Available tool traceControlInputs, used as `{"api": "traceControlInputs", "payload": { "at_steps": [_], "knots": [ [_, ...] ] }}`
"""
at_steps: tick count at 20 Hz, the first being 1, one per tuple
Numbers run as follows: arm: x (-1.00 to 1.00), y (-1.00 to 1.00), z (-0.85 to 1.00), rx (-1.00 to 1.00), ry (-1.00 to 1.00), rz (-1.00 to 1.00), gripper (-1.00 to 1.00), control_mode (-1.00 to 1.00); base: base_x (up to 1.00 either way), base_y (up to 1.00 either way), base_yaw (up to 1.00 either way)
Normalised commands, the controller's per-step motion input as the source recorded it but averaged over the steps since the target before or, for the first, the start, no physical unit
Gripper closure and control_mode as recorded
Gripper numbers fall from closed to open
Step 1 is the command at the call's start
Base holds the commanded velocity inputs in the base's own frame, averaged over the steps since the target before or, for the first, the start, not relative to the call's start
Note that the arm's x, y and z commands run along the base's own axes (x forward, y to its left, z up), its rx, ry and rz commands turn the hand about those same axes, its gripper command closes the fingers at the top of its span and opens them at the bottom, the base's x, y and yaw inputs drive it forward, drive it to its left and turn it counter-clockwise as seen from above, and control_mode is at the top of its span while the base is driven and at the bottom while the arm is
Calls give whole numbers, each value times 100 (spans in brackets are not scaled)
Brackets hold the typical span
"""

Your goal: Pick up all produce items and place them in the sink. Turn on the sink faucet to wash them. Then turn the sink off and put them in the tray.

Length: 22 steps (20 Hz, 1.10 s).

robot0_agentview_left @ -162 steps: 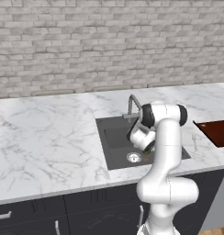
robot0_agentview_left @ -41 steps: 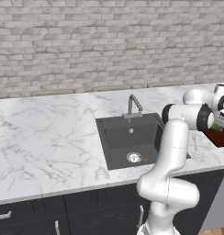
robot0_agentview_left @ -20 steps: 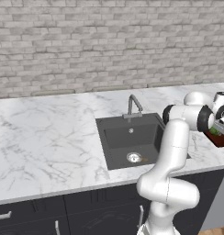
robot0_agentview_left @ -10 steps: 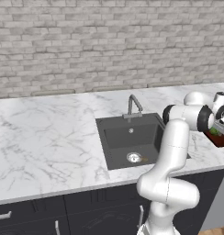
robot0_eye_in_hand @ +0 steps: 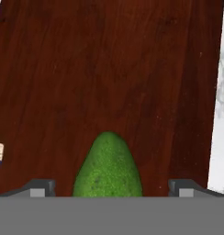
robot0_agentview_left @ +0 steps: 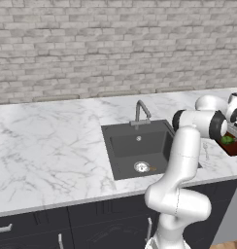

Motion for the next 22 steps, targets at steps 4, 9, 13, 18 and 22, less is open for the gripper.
{"api": "traceControlInputs", "payload": {
  "at_steps": [4,9,13,18,22],
  "knots": [
    [-9,10,43,0,0,2,-100,-100,0,0,0],
    [-5,21,45,0,0,6,-100,-100,0,0,0],
    [0,34,44,0,0,13,-100,-100,0,0,0],
    [0,40,36,0,0,17,-100,-100,0,0,0],
    [0,49,23,0,0,21,-100,-100,0,0,0]
  ]
}}
